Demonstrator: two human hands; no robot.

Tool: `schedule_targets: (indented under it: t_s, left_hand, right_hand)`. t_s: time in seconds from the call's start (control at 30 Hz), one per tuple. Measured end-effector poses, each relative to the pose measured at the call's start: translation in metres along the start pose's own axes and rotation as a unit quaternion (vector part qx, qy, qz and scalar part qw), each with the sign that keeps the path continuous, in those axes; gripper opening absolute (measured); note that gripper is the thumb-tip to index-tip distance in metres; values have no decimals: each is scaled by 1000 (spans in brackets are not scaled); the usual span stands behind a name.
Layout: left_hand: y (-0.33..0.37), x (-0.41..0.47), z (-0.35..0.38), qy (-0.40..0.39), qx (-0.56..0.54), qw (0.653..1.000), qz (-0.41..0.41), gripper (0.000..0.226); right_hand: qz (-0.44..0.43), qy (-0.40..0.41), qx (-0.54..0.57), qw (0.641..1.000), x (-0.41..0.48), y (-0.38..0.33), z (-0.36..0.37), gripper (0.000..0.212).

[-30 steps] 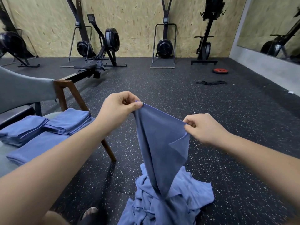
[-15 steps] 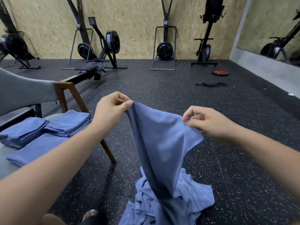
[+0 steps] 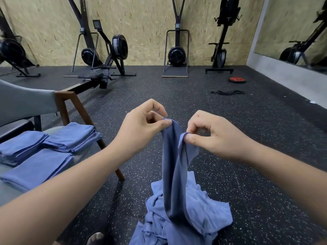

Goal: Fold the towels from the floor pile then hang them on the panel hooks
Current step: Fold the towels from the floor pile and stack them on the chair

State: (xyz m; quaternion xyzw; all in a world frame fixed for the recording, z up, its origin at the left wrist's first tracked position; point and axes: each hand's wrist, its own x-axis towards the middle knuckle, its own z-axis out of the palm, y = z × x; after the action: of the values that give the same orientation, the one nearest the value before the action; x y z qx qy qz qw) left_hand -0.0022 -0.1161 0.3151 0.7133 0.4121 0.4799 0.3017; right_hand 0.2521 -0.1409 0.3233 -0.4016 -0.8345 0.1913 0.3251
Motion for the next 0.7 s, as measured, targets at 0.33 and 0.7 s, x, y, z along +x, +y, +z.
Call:
schedule_targets:
  t_s: [0.33, 0.7]
  left_hand:
    - [24, -9, 12, -29, 13, 998, 49, 8]
    - [28, -14, 18, -14, 8, 999, 46, 17]
  right_hand:
    - [45, 79, 81, 993, 3, -4, 2, 18]
    - [52, 109, 113, 986, 5, -3, 8, 23]
